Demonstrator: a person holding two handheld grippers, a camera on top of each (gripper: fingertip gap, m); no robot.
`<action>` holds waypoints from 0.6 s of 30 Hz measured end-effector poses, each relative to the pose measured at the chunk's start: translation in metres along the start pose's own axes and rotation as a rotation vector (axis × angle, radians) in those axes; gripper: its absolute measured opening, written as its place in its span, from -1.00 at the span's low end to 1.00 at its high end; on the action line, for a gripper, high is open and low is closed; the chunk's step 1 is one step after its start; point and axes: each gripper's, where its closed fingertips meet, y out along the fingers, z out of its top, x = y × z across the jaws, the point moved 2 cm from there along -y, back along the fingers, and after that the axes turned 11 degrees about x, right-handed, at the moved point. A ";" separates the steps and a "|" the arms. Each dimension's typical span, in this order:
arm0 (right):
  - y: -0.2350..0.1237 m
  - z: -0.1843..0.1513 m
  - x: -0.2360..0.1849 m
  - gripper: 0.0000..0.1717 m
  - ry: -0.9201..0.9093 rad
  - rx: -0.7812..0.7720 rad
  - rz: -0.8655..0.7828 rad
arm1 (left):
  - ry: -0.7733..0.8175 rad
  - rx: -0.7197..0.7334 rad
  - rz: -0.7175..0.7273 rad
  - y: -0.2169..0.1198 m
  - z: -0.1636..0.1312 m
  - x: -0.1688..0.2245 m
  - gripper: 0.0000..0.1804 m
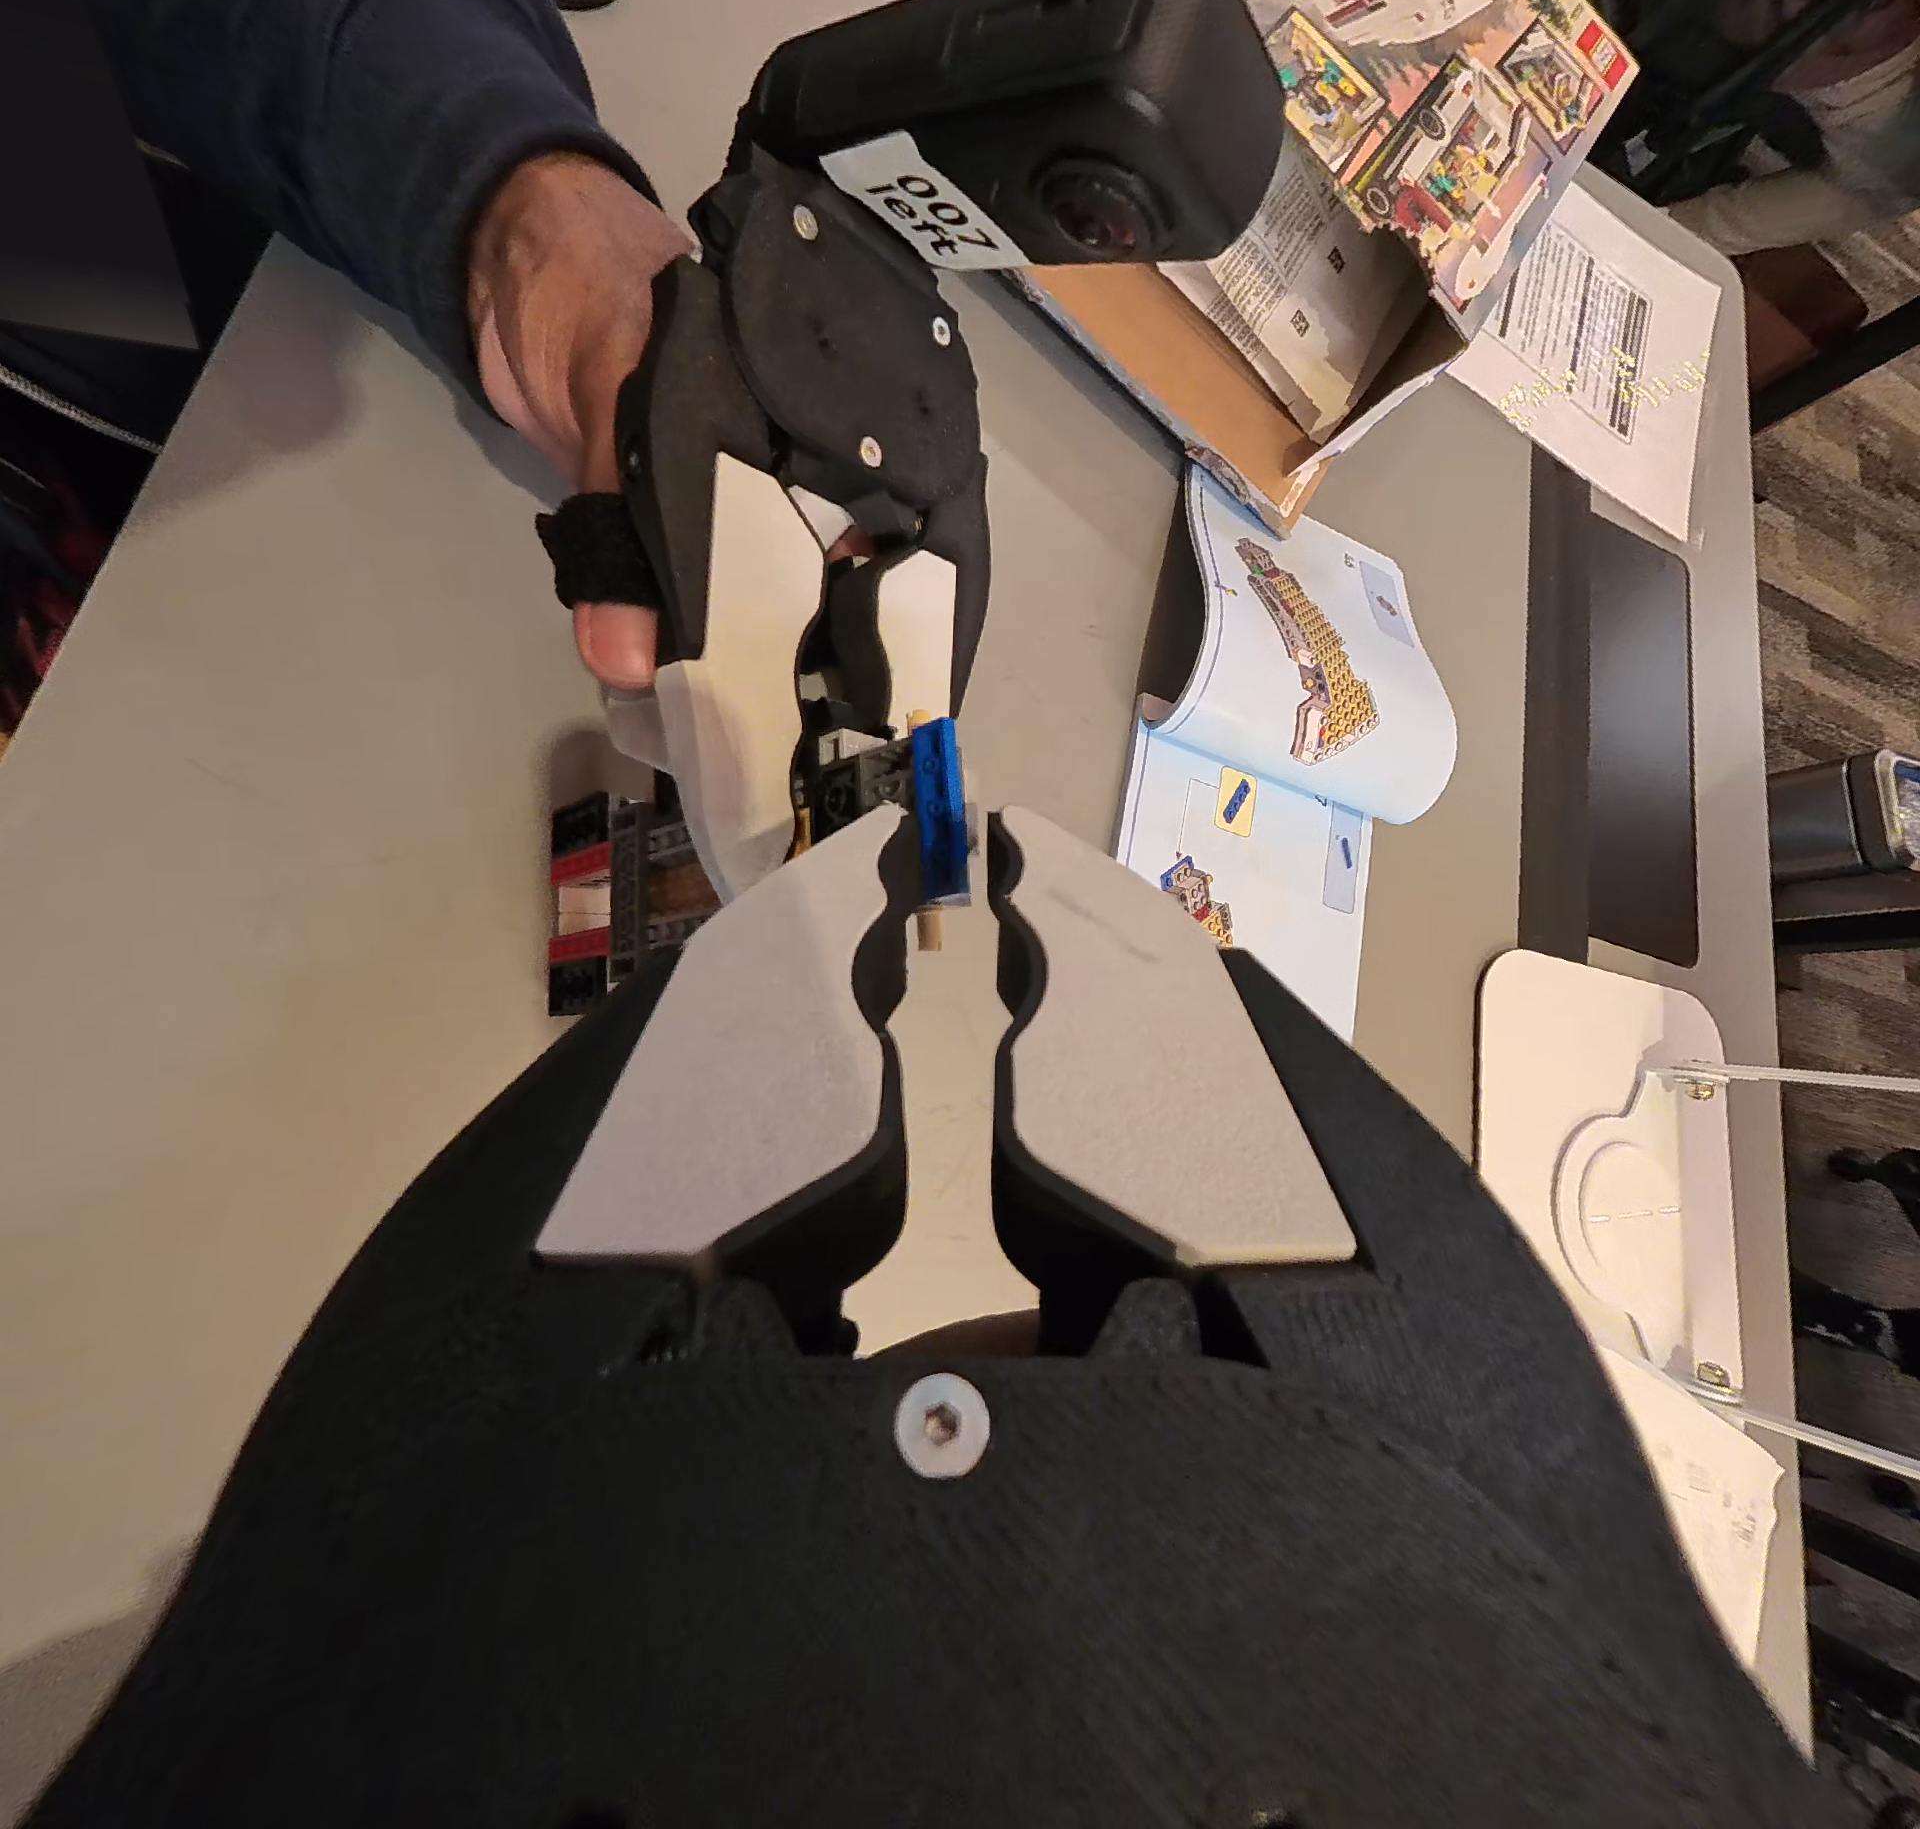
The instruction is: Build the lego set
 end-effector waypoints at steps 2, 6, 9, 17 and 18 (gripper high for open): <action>0.001 -0.001 0.000 -0.85 0.006 -0.003 0.004 | 0.001 0.000 0.000 0.000 0.000 0.000 -0.74; 0.001 -0.003 0.000 -0.83 0.019 -0.002 0.003 | 0.003 0.000 -0.001 0.000 0.000 0.000 -0.74; 0.002 -0.004 -0.001 -0.82 0.024 -0.002 0.007 | 0.003 0.001 -0.001 0.000 0.000 0.000 -0.74; 0.000 -0.001 -0.003 -0.79 0.080 0.013 0.040 | 0.000 0.003 -0.001 0.000 0.000 0.000 -0.74; -0.001 -0.001 -0.003 -0.79 0.098 0.019 0.049 | 0.001 0.002 -0.002 0.000 0.000 0.000 -0.74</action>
